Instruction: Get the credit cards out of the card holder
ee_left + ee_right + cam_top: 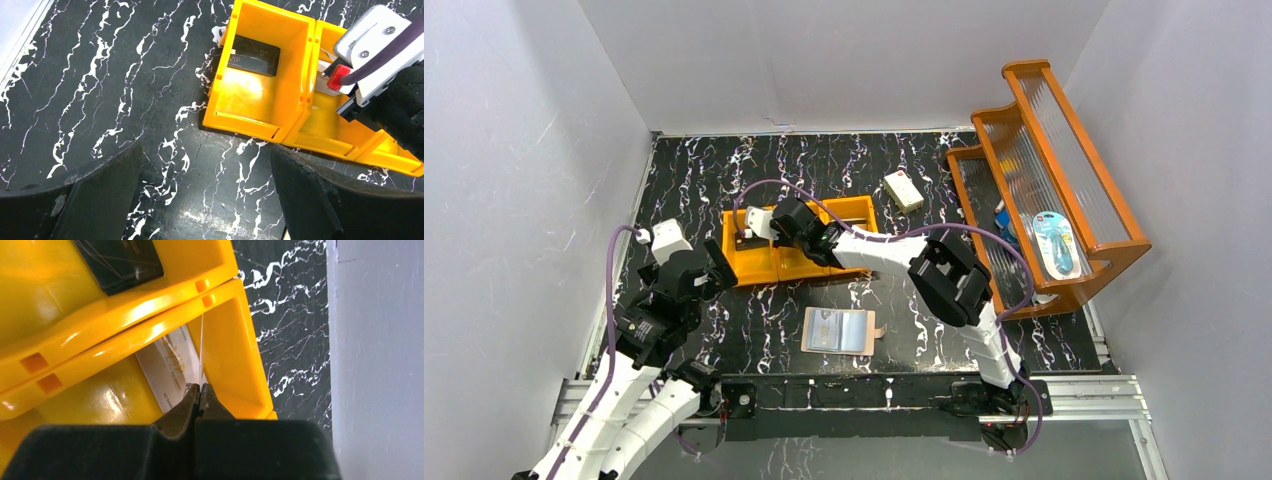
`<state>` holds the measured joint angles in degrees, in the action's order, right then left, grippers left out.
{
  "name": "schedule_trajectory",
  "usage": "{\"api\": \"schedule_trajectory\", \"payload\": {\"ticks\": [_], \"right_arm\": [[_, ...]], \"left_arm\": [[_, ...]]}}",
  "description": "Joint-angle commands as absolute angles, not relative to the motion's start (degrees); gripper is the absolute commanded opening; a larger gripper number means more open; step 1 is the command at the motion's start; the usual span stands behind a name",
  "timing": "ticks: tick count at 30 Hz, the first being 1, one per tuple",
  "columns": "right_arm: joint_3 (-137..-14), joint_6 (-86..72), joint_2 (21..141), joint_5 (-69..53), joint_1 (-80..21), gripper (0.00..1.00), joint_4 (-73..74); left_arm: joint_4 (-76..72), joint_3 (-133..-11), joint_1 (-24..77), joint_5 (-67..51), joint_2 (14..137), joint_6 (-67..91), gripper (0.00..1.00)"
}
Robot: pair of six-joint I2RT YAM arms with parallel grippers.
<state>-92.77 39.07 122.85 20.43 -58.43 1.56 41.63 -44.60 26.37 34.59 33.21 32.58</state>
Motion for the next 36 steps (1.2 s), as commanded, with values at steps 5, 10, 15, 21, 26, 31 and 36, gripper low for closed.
{"api": "schedule_trajectory", "payload": {"ticks": [5,10,15,21,26,31,36], "right_arm": [[-95.6,41.2,124.7,21.2,-57.2,0.00,0.9],[-96.4,41.1,126.0,20.6,-57.2,0.03,2.3],[-96.6,41.2,127.6,22.3,-57.2,0.05,3.2],[-96.5,38.7,127.9,22.6,-57.2,0.11,3.7],[-94.6,34.1,125.1,20.0,-57.0,0.29,2.4],[-93.4,30.0,123.2,18.5,-56.5,0.40,1.1],[-93.2,24.8,121.5,16.9,-55.6,0.45,1.4]], "left_arm": [[41.8,-44.7,26.3,37.2,32.4,32.6,0.98],[41.8,-44.6,26.3,37.2,32.6,32.6,0.98],[41.8,-44.6,26.3,37.1,32.8,32.6,0.98],[41.6,-44.6,26.3,36.9,32.9,32.3,0.98],[41.6,-44.5,26.3,36.7,32.9,32.2,0.98],[41.6,-44.7,26.3,36.4,33.0,32.1,0.98],[41.5,-44.6,26.3,36.4,33.1,32.1,0.98]]}}
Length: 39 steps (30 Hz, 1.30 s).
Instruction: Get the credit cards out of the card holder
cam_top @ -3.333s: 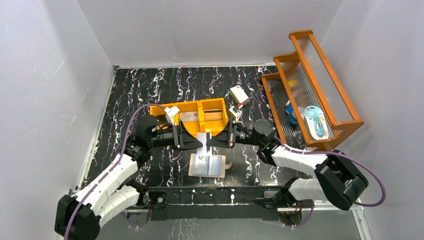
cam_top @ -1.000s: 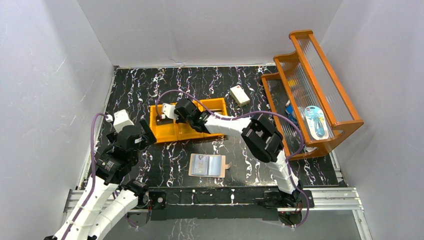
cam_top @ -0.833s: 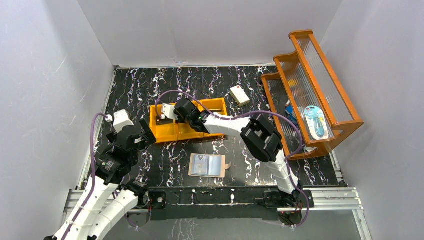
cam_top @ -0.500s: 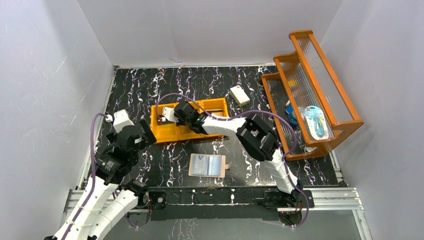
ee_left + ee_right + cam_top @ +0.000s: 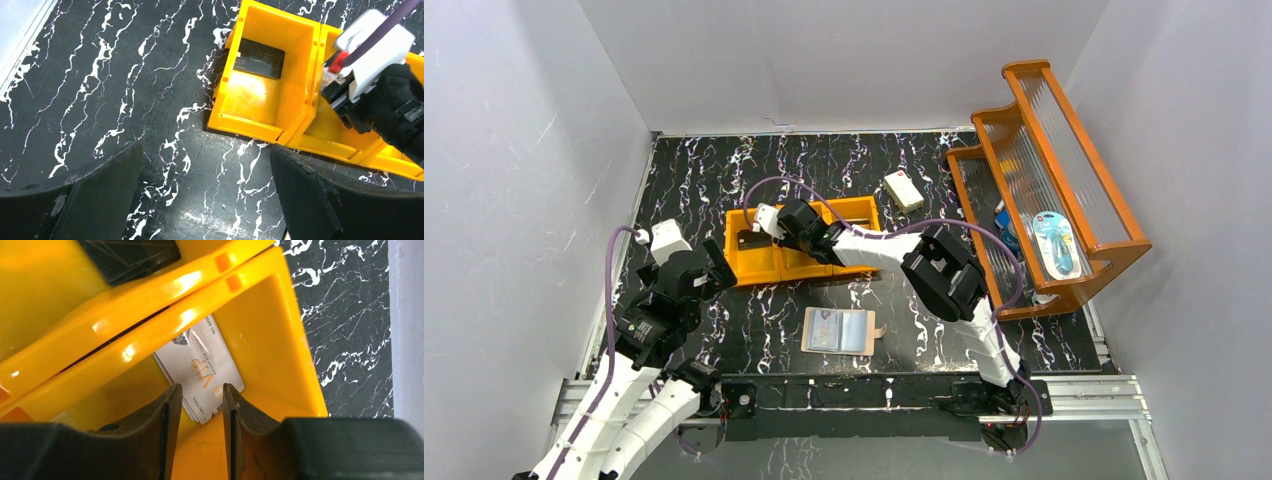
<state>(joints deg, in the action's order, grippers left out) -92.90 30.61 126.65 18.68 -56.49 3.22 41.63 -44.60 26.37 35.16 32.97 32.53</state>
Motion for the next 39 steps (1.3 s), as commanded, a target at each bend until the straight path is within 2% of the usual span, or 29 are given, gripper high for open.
{"api": "schedule_trajectory", "payload": {"ticks": [1,8,14,23,27,32,39], "right_arm": [[-93.0,23.8,121.2,16.9,-55.5,0.45,1.5],[-94.1,14.6,119.4,17.3,-54.3,0.47,5.5],[-96.9,8.1,120.8,24.6,-53.2,0.48,11.9],[-93.0,4.2,116.6,29.2,-52.2,0.50,11.4],[-92.2,2.8,113.2,26.5,-52.0,0.51,12.3],[-91.6,-9.6,105.7,17.1,-52.0,0.57,16.4],[-76.4,-35.4,92.7,11.5,-53.5,0.60,17.8]], "left_arm": [[41.5,-44.6,26.3,36.3,33.3,32.0,0.98],[41.1,-44.5,26.3,35.8,34.0,31.7,0.98],[41.0,-44.5,26.3,35.6,34.5,31.6,0.98],[40.5,-44.4,26.3,34.3,35.5,31.0,0.98],[39.9,-44.3,26.3,32.8,36.1,30.3,0.98],[39.3,-44.1,26.3,31.8,37.0,29.8,0.98],[39.0,-44.1,26.3,31.4,38.4,29.5,0.98]]}}
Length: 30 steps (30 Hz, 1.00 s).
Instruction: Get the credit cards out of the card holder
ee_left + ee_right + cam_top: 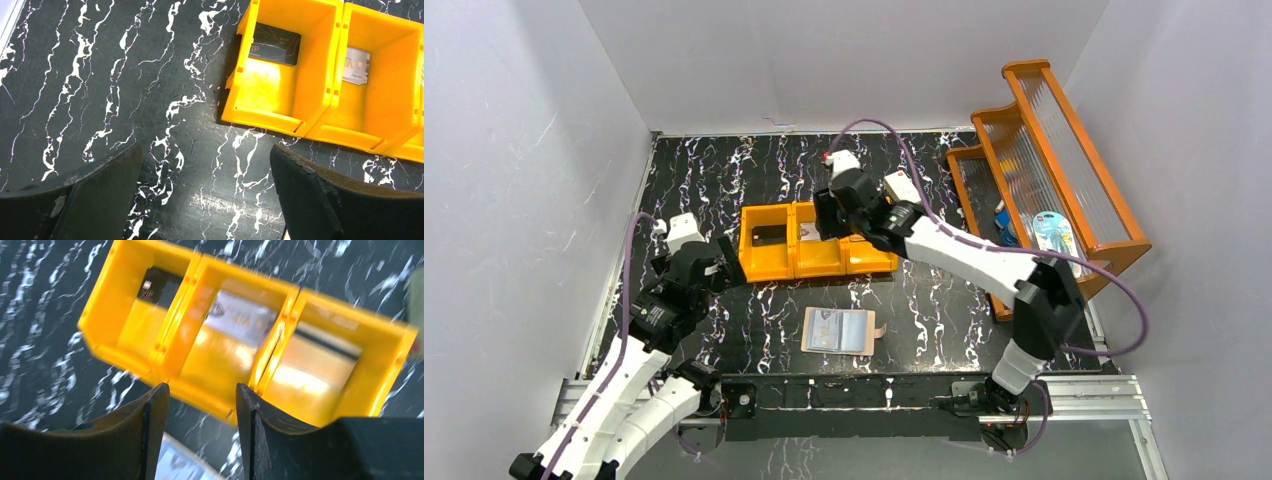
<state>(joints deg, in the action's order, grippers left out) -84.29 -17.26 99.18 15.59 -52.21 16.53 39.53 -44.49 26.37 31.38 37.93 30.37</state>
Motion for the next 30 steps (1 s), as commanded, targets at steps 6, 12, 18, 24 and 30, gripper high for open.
{"api": "schedule_trajectory", "payload": {"ticks": [6,12,18,24,30], "right_arm": [[-66.3,-47.9,87.0,22.2,-62.2,0.68,19.4],[-63.4,-58.3,86.7,27.9,-68.8,0.72,24.6],[-64.4,-66.0,91.2,30.5,-73.6,0.73,28.2],[-68.7,-68.1,96.6,30.9,-75.1,0.74,31.4],[-69.3,-70.6,99.4,29.9,-75.2,0.73,31.4]], "left_arm": [[38.7,-44.1,26.3,31.1,39.4,29.2,0.98],[38.7,-44.1,26.3,31.5,39.9,29.1,0.98],[38.8,-44.1,26.3,31.6,40.4,29.0,0.98],[39.2,-44.2,26.3,32.4,39.9,29.4,0.98],[39.4,-44.2,26.3,32.8,39.6,29.6,0.98]]}}
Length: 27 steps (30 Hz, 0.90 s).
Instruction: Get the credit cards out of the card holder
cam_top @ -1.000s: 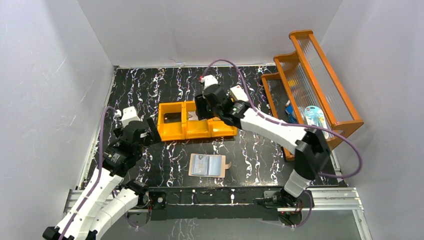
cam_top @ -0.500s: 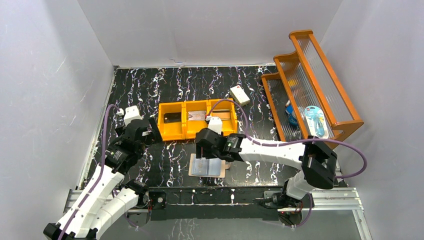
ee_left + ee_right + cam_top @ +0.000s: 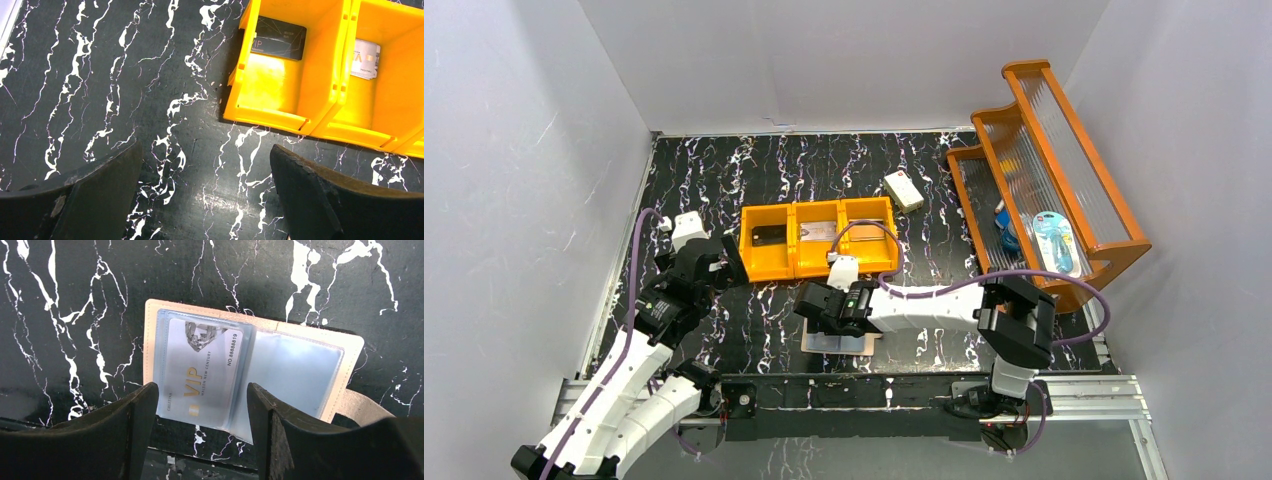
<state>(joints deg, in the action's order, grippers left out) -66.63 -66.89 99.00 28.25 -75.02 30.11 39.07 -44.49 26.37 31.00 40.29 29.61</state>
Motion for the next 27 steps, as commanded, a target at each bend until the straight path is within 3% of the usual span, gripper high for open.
{"api": "schedule_trajectory", "payload": {"ticks": [1,20,27], "right_arm": [[-69.3,-71.0,100.2,30.3,-75.2,0.73,31.5],[-73.6,-70.0,108.0,28.8,-75.3,0.73,34.6],[-72.4,-70.2,107.3,28.9,-75.2,0.64,34.2]], "left_arm": [[39.4,-44.2,26.3,32.9,39.6,29.6,0.98],[39.3,-44.1,26.3,32.6,40.0,29.4,0.98],[39.3,-44.0,26.3,32.9,39.8,29.4,0.98]]}}
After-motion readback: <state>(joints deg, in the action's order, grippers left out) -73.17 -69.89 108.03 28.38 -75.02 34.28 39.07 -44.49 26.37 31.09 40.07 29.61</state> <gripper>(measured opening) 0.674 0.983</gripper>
